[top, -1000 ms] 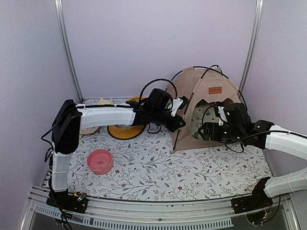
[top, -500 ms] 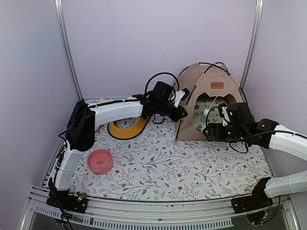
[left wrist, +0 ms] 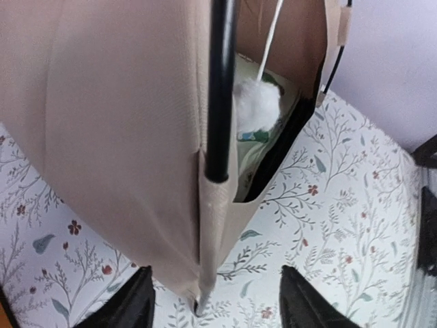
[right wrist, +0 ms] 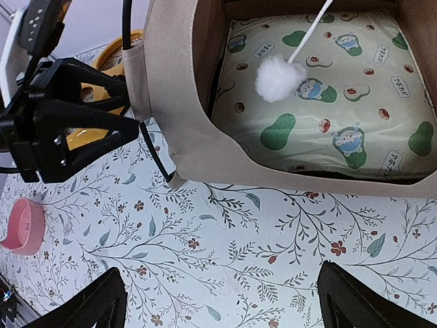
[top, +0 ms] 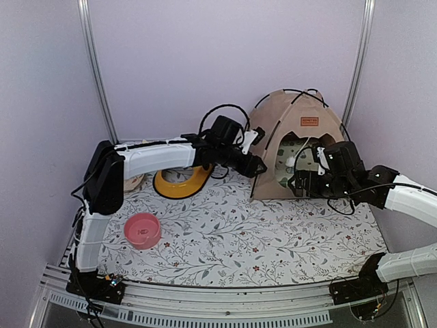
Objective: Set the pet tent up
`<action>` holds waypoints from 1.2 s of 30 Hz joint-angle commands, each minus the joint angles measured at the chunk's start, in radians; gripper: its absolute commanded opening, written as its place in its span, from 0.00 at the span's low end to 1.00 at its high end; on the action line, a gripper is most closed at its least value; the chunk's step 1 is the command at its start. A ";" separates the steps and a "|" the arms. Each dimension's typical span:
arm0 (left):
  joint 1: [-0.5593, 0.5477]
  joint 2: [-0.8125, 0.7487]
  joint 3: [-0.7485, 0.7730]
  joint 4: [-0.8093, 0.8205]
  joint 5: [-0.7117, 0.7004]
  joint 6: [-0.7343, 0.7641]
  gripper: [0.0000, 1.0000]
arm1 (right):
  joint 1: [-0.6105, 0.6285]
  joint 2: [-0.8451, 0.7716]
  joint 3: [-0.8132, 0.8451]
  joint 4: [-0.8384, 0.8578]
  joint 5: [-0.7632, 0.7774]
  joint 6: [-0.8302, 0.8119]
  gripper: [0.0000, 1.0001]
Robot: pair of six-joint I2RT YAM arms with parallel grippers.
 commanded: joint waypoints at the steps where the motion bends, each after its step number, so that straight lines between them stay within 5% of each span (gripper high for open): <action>1: 0.007 -0.185 -0.109 0.080 0.009 -0.014 0.69 | 0.001 0.006 0.045 0.022 -0.001 0.011 0.99; 16: 0.048 -0.626 -0.625 0.220 -0.065 -0.076 0.99 | 0.000 -0.003 0.052 0.125 -0.002 0.053 0.99; 26: 0.135 -0.802 -0.860 0.243 -0.149 -0.128 0.99 | 0.001 -0.018 0.048 0.193 0.005 0.077 0.99; 36: 0.222 -0.849 -0.888 0.094 -0.147 -0.187 0.99 | 0.000 -0.050 0.045 0.221 -0.008 0.035 0.99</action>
